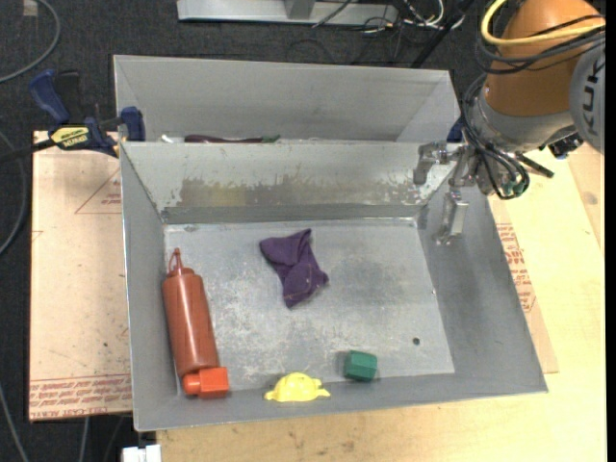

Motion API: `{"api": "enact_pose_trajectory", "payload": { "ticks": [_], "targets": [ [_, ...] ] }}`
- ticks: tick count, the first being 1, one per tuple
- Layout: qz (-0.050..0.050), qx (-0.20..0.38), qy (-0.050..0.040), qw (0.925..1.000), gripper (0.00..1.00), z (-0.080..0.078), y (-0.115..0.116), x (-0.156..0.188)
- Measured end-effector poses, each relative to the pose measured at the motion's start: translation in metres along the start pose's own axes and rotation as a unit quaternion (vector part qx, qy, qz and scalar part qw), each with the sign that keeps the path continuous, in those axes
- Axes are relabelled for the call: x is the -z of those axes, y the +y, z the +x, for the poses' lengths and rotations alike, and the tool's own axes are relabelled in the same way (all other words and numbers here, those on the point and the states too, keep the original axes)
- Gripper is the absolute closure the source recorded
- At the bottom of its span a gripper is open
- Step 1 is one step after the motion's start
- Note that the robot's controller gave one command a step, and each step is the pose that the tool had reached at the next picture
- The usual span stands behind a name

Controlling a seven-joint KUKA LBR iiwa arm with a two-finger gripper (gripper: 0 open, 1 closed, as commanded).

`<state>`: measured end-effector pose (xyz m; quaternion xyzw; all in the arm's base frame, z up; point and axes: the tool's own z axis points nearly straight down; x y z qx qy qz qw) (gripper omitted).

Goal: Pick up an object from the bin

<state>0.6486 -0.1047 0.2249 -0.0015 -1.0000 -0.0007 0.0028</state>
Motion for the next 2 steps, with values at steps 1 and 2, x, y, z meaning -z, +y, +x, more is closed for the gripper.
{"api": "enact_pose_trajectory", "payload": {
  "ticks": [1, 2],
  "targets": [
    [0.001, 0.001, -0.0041, 1.0, 0.0, -0.001, 0.0, 0.005],
    [0.002, 0.003, -0.0065, 1.0, 0.0, -0.006, 0.041, -0.038]
  ]
}}
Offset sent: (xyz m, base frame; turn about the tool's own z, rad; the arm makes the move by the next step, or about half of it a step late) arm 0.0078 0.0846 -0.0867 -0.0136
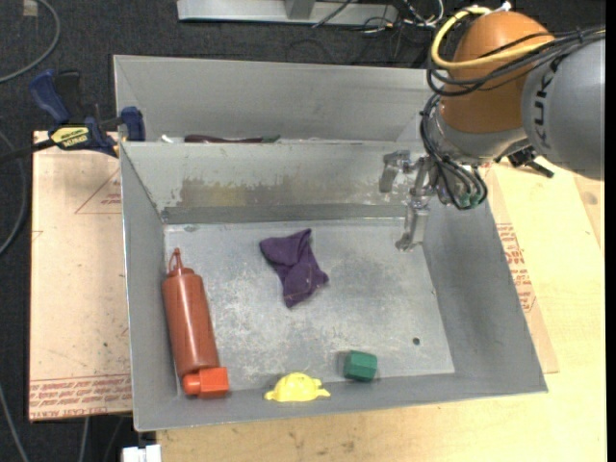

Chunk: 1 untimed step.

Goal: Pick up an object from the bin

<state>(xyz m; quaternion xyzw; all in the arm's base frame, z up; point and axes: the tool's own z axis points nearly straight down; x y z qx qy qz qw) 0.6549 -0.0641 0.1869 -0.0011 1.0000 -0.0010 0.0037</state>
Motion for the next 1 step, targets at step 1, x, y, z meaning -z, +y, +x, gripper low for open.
{"api": "enact_pose_trajectory", "payload": {
  "ticks": [1],
  "targets": [
    [-0.003, -0.067, 0.0029, 0.9977, 0.0, 0.0254, 0.0187, -0.0489]
  ]
}}
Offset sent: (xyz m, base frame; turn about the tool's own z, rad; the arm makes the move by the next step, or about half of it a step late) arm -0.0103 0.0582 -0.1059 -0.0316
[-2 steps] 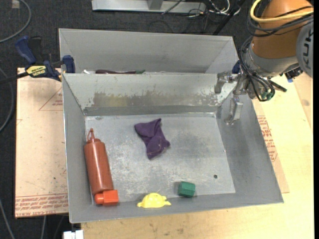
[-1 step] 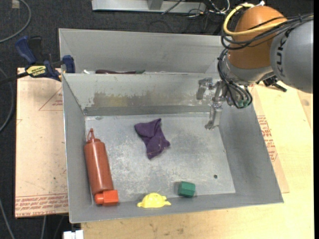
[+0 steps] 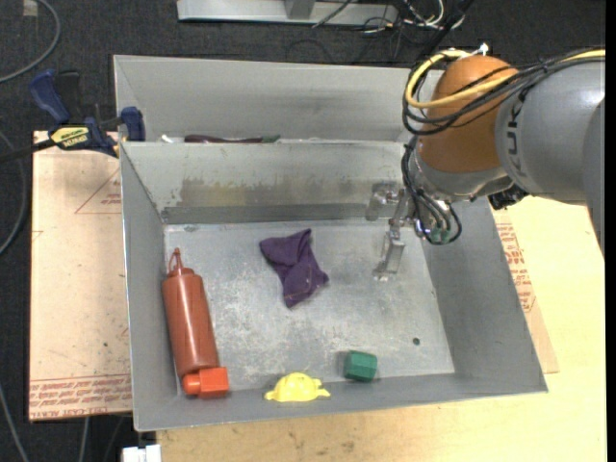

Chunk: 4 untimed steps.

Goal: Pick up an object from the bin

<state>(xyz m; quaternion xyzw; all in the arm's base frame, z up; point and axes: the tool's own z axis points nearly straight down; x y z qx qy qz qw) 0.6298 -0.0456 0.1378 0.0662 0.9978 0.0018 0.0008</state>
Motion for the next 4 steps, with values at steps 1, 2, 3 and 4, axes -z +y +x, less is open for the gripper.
{"api": "enact_pose_trajectory", "payload": {
  "ticks": [1, 2, 3, 4],
  "targets": [
    [0.002, 0.007, -0.0024, 1.0, 0.0, -0.003, 0.018, -0.028],
    [0.001, 0.079, -0.0015, 0.9968, 0.0, -0.002, 0.04, -0.048],
    [-0.001, 0.018, -0.0011, 0.9998, 0.0, -0.001, 0.062, -0.065],
    [0.0, -0.012, -0.0007, 0.9999, 0.0, 0.006, 0.079, -0.065]
  ]
}}
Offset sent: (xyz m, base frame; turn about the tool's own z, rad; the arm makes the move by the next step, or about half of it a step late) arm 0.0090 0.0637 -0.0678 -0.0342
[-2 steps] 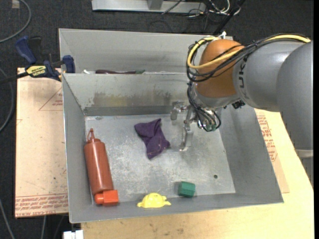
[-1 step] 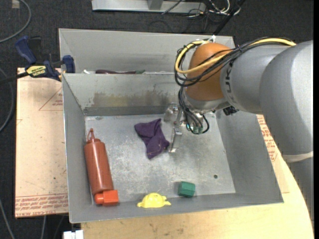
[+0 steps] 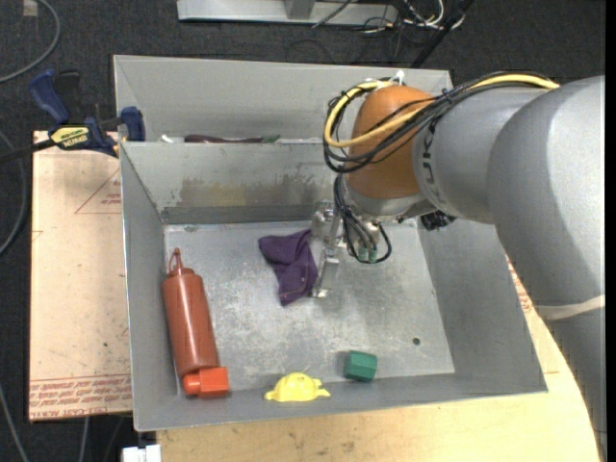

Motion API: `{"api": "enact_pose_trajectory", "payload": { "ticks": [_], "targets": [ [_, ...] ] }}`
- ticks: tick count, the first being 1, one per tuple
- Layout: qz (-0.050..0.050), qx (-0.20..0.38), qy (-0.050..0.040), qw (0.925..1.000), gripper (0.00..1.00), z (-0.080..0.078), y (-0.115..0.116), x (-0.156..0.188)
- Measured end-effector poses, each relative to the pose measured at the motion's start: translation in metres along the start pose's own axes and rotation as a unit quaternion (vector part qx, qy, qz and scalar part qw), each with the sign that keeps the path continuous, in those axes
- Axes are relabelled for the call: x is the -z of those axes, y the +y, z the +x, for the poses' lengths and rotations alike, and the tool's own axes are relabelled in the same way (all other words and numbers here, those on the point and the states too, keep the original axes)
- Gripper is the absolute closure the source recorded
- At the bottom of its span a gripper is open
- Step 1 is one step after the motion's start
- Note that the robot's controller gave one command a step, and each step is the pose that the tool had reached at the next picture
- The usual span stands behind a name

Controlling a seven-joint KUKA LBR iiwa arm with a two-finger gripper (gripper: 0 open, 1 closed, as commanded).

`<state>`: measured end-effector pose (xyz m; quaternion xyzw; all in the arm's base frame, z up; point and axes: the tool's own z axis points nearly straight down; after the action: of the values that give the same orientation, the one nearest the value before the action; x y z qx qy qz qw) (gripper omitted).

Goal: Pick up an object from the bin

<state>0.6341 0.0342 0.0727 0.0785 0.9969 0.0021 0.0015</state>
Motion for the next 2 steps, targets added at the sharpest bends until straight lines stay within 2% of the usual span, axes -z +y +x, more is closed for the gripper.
{"api": "enact_pose_trajectory", "payload": {
  "ticks": [1, 2],
  "targets": [
    [0.0, -0.141, -0.0015, 0.9901, 0.0, 0.001, 0.015, 0.0],
    [0.0, -0.092, -0.0006, 0.9958, 1.0, 0.019, 0.036, 0.004]
  ]
}}
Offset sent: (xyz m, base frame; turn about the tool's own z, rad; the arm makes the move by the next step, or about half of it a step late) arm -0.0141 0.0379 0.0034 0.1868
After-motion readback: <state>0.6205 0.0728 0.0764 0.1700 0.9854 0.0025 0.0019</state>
